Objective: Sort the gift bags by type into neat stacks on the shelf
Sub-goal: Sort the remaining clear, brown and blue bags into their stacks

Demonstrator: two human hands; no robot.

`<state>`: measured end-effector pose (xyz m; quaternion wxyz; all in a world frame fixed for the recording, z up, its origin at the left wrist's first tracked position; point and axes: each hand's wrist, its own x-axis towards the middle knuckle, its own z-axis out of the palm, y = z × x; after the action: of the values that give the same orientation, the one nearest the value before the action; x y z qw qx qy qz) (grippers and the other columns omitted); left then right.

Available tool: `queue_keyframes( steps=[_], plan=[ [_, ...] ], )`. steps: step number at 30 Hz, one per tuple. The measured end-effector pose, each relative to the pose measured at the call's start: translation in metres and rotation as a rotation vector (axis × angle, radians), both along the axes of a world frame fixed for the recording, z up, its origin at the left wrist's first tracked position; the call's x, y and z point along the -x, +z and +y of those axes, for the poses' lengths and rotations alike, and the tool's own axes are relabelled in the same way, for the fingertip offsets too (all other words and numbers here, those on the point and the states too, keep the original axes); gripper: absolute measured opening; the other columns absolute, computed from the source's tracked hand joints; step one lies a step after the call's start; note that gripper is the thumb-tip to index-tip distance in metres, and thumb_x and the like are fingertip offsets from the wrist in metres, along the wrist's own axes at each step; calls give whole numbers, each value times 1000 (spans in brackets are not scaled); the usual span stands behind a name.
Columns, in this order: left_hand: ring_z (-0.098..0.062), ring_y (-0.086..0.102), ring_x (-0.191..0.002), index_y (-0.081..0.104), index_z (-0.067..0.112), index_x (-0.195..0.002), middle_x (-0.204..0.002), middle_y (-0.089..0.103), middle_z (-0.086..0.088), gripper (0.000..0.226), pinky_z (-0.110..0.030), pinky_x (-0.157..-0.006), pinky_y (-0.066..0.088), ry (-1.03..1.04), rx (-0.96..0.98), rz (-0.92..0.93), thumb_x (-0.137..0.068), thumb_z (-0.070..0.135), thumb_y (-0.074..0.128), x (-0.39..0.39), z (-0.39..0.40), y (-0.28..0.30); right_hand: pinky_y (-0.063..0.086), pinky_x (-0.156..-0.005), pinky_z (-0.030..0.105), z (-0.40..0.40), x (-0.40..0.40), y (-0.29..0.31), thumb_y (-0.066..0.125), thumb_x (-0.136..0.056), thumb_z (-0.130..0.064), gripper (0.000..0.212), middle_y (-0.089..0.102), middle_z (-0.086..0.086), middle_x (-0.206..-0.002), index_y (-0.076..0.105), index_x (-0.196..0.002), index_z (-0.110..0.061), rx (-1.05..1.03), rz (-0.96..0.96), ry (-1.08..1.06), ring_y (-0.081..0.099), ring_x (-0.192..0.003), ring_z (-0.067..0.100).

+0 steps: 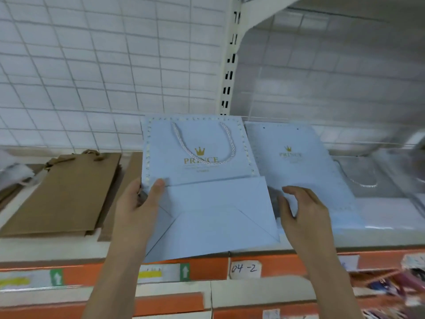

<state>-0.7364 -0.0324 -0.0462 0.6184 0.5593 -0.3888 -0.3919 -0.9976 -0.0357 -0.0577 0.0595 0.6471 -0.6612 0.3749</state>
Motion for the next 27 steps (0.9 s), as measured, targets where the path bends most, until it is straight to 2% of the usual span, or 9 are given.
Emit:
queue_keyframes(
  steps=[3,6,10,15,17,19,22,25,27],
  plan=[
    [-16,56,-80,67,29,-86,-88,66,1,7,-30,-75,45,-15,18,24,-87,29,61,12,-3,4,47,-76,31,-1,16,-1,62,-84,-5,21,67,15,-102,64,-104,-1,2,-20,-21,63,-91,33],
    [-11,54,-76,66,27,-84,-82,63,3,8,-19,-68,44,-32,47,17,-88,25,60,27,-9,5,43,-75,27,-1,35,-3,61,-85,-6,21,67,15,-102,64,-105,-1,3,-19,-58,63,-91,32],
    [-9,57,-77,65,25,-86,-84,66,7,7,-20,-68,42,-58,31,2,-88,27,59,61,-22,4,39,-78,24,1,68,-7,59,-87,-8,23,65,12,-108,64,-109,-4,-16,-65,-92,61,-98,29],
    [4,57,-64,64,22,-94,-72,65,19,14,-9,-55,42,-118,38,-1,-82,31,65,125,-38,10,36,-75,23,-6,126,-9,58,-88,-11,20,66,14,-101,65,-105,-2,8,-82,-130,62,-88,32],
    [0,65,-79,63,19,-105,-89,70,14,28,-13,-64,47,-147,56,23,-79,27,69,153,-45,12,34,-72,22,-11,152,-9,57,-89,-18,22,66,12,-96,65,-102,-3,-4,-58,-113,61,-80,31],
    [-2,67,-85,62,19,-108,-98,71,8,32,-13,-64,50,-146,87,12,-77,23,72,178,-52,15,36,-73,25,-16,175,-6,59,-88,-13,22,66,11,-100,64,-106,-2,-5,-98,-102,61,-78,31],
    [2,65,-78,58,18,-112,-93,66,14,39,-12,-64,49,-22,101,-217,-76,23,73,208,-65,12,38,-73,27,-25,198,-6,58,-88,-11,21,67,11,-99,64,-105,-1,8,-115,-74,62,-78,30],
    [-20,64,-87,56,16,-116,-90,65,7,56,-34,-79,49,133,40,-523,-71,47,68,224,-75,1,41,-74,27,-36,208,-10,56,-89,-14,20,68,10,-98,65,-103,-2,-9,-159,-22,63,-86,29],
    [-32,59,-92,61,10,-113,-94,66,-8,70,-38,-87,39,215,14,-767,-66,62,56,228,-81,-14,40,-75,25,-41,207,-14,55,-90,-17,22,67,8,-101,64,-104,-4,-49,-182,23,62,-89,27]
  ],
)
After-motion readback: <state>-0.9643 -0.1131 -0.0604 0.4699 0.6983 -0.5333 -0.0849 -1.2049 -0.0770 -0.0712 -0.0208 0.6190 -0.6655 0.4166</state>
